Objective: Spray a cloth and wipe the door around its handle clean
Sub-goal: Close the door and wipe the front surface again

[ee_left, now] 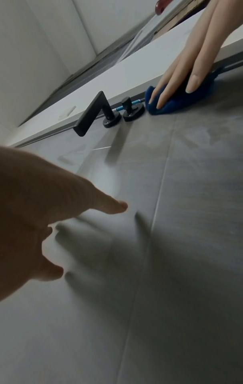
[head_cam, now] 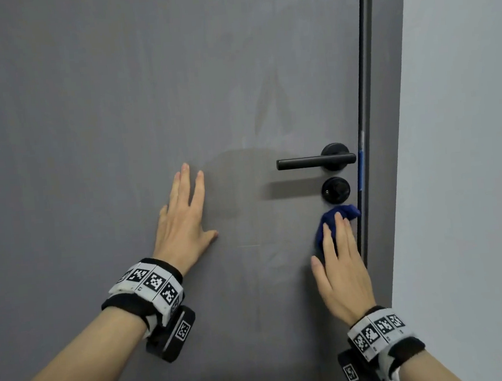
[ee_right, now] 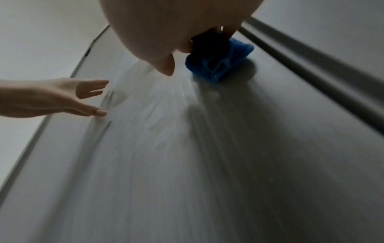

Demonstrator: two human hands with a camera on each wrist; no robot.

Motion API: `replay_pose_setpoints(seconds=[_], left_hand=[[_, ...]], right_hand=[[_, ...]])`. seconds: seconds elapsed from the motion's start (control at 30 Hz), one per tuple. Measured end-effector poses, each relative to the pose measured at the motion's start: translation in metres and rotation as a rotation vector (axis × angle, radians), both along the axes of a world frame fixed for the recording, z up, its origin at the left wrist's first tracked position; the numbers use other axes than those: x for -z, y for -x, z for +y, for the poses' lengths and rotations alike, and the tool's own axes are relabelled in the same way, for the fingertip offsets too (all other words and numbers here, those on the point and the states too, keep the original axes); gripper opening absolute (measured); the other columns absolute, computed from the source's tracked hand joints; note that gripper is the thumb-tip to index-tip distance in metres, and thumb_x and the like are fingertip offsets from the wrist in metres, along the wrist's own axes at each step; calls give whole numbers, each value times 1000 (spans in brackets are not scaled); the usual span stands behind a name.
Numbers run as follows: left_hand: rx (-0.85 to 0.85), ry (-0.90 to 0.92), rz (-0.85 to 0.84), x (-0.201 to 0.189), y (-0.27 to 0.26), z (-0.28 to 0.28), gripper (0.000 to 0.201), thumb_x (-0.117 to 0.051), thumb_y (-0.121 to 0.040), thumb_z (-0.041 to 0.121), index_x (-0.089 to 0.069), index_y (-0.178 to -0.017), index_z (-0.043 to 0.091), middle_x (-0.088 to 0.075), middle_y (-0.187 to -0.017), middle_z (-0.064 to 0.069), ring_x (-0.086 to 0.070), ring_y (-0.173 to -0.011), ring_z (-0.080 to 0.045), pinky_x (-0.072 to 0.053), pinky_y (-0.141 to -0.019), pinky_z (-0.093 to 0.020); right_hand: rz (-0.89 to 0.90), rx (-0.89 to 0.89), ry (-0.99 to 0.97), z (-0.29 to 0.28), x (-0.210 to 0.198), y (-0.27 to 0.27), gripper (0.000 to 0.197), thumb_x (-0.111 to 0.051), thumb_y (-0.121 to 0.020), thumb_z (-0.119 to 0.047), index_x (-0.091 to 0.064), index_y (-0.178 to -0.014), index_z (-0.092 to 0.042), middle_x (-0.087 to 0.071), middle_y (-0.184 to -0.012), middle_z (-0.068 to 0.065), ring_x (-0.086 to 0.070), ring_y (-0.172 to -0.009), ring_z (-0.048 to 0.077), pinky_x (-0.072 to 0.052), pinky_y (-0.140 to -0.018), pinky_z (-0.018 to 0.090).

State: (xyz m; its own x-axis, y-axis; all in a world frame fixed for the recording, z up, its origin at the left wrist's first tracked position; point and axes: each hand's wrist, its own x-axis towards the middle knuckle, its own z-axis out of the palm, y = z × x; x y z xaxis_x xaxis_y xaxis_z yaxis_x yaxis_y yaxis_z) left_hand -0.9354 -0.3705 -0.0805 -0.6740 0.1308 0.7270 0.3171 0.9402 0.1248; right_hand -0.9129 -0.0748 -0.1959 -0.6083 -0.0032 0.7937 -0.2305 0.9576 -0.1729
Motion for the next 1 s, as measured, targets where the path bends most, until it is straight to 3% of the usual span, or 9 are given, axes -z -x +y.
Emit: replay_pose_setpoints(seconds=[0.13,0.3,0.4,0.5,0.6,0.67,0.77,0.87,1.0], left_hand=[[-55,71,-91,15,1,-17,130,-83,-73,41,14,-156,22,33,-159,11,20,-150,-12,-27,-115,-60],[-86,151,-134,10,-2,-20,114,-68,-83,43,19,-155,24,38,-155,12,25,-146,-8,-15,-120,-60],[-100,169,-178,-11,-14,-19,95,-53,-92,47,13,-156,26,30,-159,10,13,-152,-10,-12,-121,-56],[-66,93,-105,-48,-25,-21,79,-50,-94,46,-8,-158,27,8,-166,10,-16,-152,-12,-20,-121,-48],[-42,47,-4,-93,-27,-21,75,-52,-92,43,-18,-157,25,-3,-167,5,-20,-151,-16,-27,-119,-45],[-10,15,1,-117,-25,-19,78,-55,-91,40,-17,-157,25,0,-167,4,-16,-152,-17,-29,-118,-45],[-19,36,-19,-137,-16,-13,82,-56,-91,37,-10,-158,26,11,-167,2,-3,-154,-19,-27,-118,-51],[-64,76,-84,-138,-5,-11,86,-54,-91,38,-1,-158,30,23,-164,4,10,-154,-20,-22,-117,-57],[-74,110,-71,-130,5,-16,87,-53,-90,34,3,-158,31,25,-163,5,13,-153,-20,-22,-118,-58]], right_hand=[[70,-260,178,-24,-7,-12,66,-43,-103,-22,-14,-161,-9,5,-171,-6,1,-157,12,-10,-128,32],[176,-473,83,-43,-68,-49,70,-47,-99,-16,-13,-160,-9,1,-171,-4,-6,-157,13,-8,-123,16],[266,-548,114,-43,-125,-57,72,-48,-98,-16,-13,-161,-13,-2,-170,-8,-12,-156,9,-13,-122,15],[290,-620,167,-39,-182,-52,80,-53,-97,-19,-6,-161,-35,-1,-170,-13,-13,-155,4,-16,-121,14],[283,-386,64,-28,-229,-26,75,-54,-101,-20,-10,-162,-16,9,-169,-11,1,-155,2,-5,-120,10],[182,-240,10,-25,-246,-9,70,-49,-103,-29,-14,-160,-7,12,-170,-4,9,-156,9,0,-122,19],[-52,1,-53,-31,-241,1,73,-30,-104,-50,-5,-162,-12,23,-167,4,17,-156,19,-2,-127,35],[-132,157,-57,-45,-223,-6,76,-16,-101,-63,4,-162,-23,25,-167,8,14,-156,25,-4,-126,45],[-198,194,-77,-86,-216,-8,102,7,-86,-76,1,-161,-7,14,-166,25,5,-155,40,-8,-126,49]])
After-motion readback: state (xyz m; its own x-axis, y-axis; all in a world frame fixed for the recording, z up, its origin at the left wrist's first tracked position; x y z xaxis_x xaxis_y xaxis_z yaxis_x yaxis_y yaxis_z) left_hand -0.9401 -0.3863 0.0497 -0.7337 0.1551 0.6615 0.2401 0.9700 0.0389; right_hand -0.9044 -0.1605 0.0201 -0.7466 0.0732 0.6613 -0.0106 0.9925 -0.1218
